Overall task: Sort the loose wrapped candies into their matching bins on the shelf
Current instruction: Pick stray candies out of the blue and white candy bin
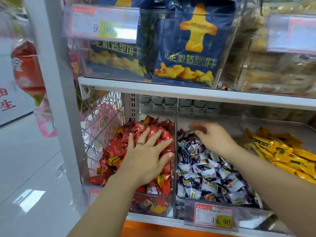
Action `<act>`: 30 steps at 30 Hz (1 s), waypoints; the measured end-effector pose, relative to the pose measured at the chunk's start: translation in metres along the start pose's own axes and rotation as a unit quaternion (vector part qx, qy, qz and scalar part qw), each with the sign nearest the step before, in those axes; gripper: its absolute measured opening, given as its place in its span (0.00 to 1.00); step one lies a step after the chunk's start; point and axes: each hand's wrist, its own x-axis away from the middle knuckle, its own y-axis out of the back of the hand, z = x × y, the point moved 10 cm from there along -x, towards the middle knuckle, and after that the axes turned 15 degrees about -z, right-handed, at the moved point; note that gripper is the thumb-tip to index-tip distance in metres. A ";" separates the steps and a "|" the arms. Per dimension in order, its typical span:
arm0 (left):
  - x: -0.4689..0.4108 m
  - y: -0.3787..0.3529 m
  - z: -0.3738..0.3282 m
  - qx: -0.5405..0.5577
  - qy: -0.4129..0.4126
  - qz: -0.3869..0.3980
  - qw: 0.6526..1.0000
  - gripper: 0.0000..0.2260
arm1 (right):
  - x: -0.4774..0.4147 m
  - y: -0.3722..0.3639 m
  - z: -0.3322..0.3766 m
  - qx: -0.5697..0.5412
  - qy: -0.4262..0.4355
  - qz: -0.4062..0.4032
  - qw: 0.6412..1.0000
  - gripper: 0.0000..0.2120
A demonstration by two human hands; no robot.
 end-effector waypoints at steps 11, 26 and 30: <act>-0.021 -0.004 0.036 -0.018 0.110 -0.025 0.993 0.21 | -0.019 -0.054 -0.041 0.153 0.032 0.184 0.970 0.14; -0.025 0.026 0.023 0.054 0.101 -0.139 0.984 0.15 | -0.036 -0.027 -0.064 0.059 -0.066 -0.004 0.996 0.03; -0.018 0.054 0.024 0.099 0.113 -0.250 0.957 0.12 | -0.032 0.007 -0.018 -0.172 -0.051 -0.128 0.975 0.03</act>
